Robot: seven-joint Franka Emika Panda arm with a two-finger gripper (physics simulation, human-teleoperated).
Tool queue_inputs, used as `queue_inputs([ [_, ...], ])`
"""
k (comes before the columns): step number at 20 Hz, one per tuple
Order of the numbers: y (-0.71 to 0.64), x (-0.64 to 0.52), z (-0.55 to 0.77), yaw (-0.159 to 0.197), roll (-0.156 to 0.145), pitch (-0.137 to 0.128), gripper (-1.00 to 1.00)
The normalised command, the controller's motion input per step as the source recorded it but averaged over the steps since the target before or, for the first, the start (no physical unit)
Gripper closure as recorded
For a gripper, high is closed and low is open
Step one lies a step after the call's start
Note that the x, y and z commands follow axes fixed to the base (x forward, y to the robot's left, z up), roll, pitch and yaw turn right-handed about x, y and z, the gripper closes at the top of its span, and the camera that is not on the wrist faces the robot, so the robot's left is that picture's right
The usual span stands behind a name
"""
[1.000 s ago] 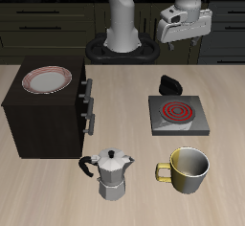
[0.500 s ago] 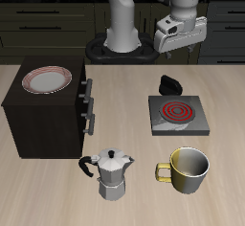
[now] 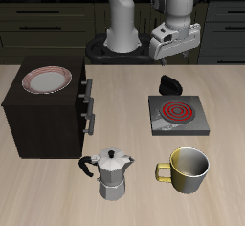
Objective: Turn off the flat stove
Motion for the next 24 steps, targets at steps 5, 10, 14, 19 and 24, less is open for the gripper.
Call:
queue_inputs([
  [5, -0.06, 0.02, -0.27, 0.007, -0.007, 0.031, -1.00],
  [10, -0.04, 0.01, -0.23, 0.034, -0.014, 0.007, -1.00],
  [14, 0.01, -0.02, -0.20, 0.041, -0.023, 0.017, -1.00],
  [19, 0.10, -0.04, -0.18, 0.001, -0.053, -0.018, -1.00],
  [24, 0.11, -0.08, -0.17, 0.037, -0.026, -0.022, -1.00],
])
